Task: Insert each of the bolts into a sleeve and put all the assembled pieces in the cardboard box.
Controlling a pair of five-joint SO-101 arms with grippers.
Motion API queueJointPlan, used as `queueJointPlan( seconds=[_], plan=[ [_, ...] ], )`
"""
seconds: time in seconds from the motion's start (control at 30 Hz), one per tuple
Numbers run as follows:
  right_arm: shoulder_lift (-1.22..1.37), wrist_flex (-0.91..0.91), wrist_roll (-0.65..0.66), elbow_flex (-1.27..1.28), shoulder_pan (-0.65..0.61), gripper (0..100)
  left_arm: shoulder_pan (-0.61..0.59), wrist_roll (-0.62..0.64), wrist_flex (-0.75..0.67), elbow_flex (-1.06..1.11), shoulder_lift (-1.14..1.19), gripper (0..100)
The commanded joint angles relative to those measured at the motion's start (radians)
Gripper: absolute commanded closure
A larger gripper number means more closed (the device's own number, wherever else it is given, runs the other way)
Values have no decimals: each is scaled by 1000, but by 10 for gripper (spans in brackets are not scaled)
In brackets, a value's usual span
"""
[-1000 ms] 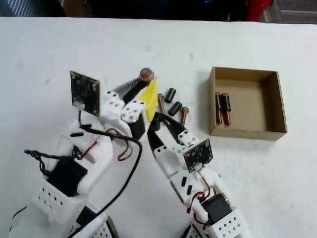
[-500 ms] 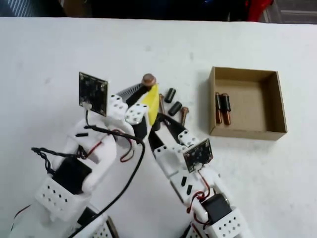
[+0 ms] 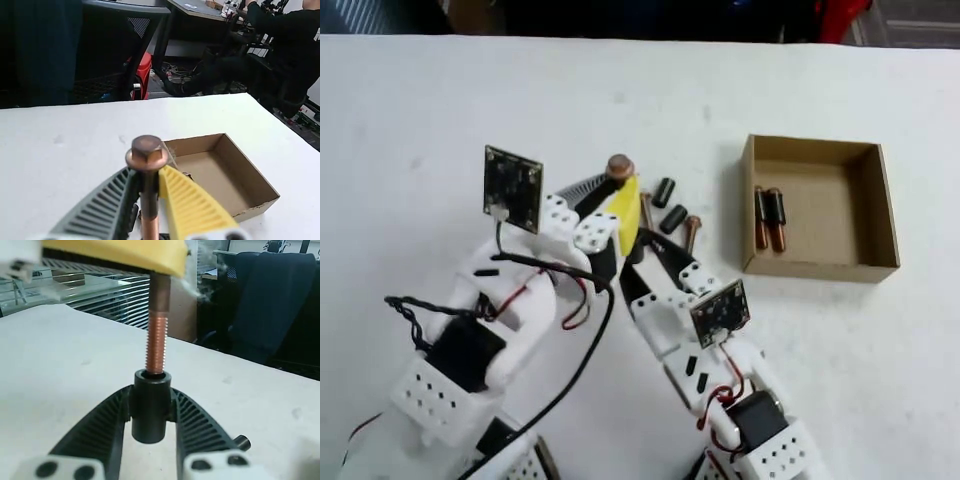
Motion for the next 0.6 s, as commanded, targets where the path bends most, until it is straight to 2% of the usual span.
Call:
queueJointPlan(
  seconds=[0.0, 0.5, 0.57],
  plan=[
    [-13, -4, -8, 9, 7, 981, 15, 40, 37, -11, -2, 980],
    [-12, -4, -6, 9, 8, 981, 65, 52, 49, 106, -2, 980],
    [-10, -4, 26, 9, 8, 981, 67, 52, 52, 110, -2, 980]
  ],
)
